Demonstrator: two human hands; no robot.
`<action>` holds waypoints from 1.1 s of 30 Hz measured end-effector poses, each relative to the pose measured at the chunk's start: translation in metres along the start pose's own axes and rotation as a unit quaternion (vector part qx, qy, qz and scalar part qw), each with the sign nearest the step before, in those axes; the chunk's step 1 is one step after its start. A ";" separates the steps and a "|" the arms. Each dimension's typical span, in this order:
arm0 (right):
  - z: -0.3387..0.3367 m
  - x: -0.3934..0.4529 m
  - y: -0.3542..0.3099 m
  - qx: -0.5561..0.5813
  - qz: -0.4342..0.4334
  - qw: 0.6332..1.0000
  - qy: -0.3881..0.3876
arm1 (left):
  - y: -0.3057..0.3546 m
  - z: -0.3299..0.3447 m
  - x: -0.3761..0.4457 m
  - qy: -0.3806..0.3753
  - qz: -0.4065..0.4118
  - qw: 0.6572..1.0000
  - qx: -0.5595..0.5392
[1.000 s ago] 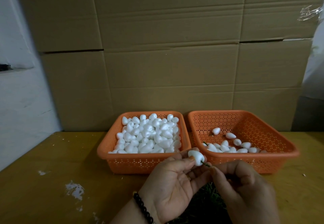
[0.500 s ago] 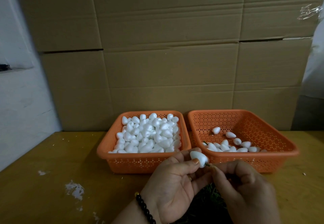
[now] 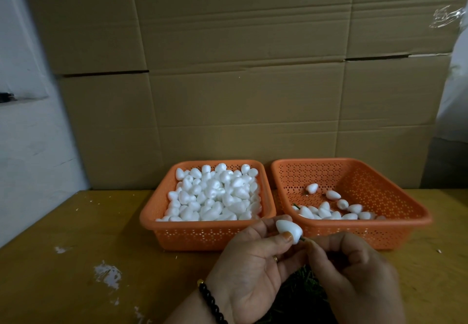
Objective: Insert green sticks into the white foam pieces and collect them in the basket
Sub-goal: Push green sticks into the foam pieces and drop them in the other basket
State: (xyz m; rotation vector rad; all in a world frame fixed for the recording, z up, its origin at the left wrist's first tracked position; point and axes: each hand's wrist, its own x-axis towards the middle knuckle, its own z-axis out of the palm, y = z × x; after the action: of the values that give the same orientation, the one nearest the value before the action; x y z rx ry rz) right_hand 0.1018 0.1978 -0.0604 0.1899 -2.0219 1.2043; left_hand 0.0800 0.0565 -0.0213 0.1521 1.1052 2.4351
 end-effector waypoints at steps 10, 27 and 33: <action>0.000 0.001 0.000 0.007 0.013 1.000 -0.005 | -0.001 -0.002 0.001 -0.001 0.000 1.000 0.008; -0.003 0.000 -0.003 0.009 0.040 0.999 -0.025 | -0.001 -0.004 0.002 -0.008 -0.007 1.000 0.008; -0.002 -0.001 -0.004 0.010 0.050 0.998 -0.029 | -0.001 -0.005 0.002 -0.008 -0.006 1.000 0.009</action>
State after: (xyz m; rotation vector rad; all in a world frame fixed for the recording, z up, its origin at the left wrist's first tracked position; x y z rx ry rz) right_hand 0.1052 0.1971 -0.0574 0.1348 -2.0914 1.2951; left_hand 0.0772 0.0545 -0.0254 0.1696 1.1191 2.4095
